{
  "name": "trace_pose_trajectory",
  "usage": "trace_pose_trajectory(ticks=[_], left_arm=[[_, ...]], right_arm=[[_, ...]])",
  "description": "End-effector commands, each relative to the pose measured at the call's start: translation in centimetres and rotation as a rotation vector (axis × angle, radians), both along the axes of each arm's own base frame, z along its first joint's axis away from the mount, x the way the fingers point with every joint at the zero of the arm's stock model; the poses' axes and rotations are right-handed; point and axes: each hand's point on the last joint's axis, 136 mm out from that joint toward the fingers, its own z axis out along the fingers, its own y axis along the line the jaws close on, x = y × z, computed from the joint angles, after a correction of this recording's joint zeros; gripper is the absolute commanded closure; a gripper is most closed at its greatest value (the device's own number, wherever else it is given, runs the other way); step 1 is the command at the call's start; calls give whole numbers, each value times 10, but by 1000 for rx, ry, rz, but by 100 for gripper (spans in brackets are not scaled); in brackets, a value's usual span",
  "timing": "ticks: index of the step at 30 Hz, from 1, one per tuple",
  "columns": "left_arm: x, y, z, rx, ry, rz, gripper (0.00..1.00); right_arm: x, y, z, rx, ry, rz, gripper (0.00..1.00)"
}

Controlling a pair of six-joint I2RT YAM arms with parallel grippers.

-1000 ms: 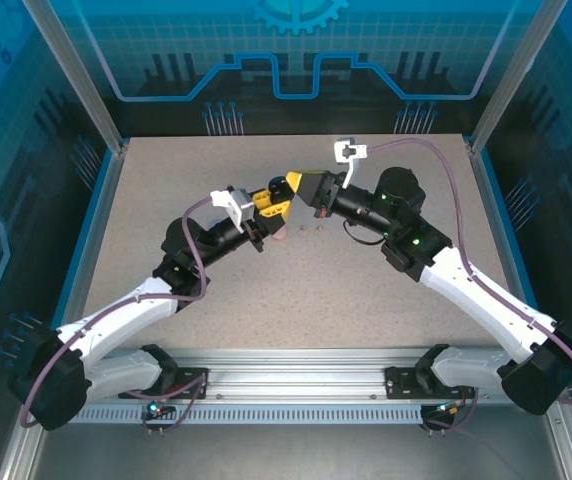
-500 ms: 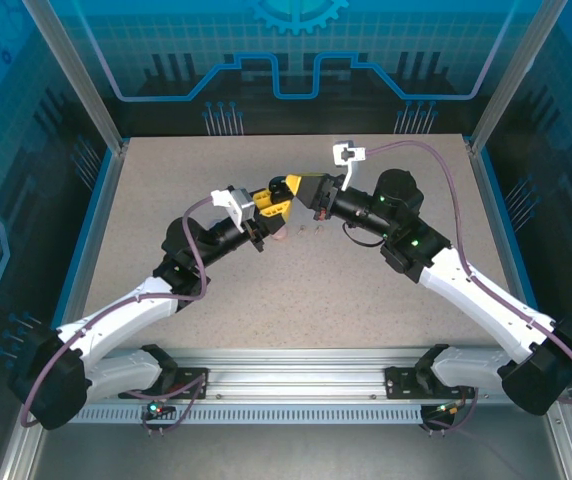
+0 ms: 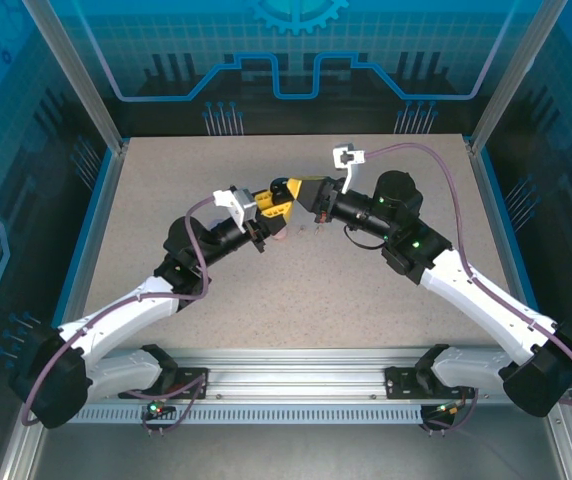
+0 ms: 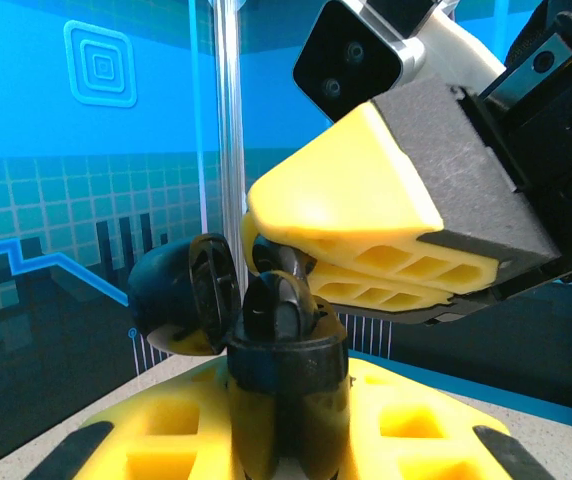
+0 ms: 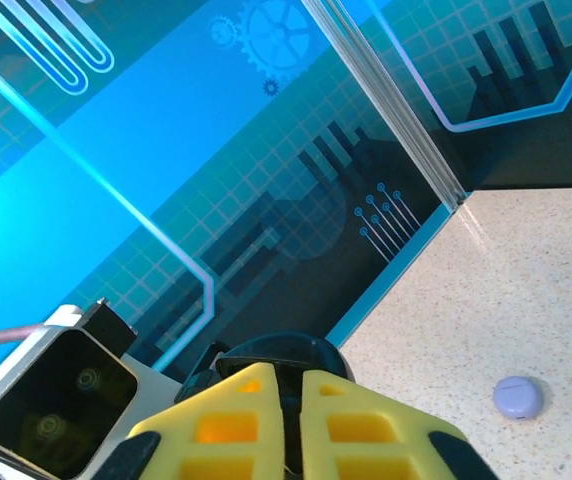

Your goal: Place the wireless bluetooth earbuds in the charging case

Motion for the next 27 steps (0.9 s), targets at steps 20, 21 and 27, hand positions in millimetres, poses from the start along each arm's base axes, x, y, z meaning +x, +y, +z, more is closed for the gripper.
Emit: trace_pose_trajectory(ticks=[20, 21, 27], left_arm=[[-5, 2, 29, -54, -70, -1, 100], [-5, 1, 28, -50, -69, -2, 100], [-5, -3, 19, -29, -47, -26, 100]], right_arm=[[-2, -30, 42, -47, -65, -106, 25], [0, -37, 43, -51, -59, -127, 24], [27, -57, 31, -178, 67, -185, 30]])
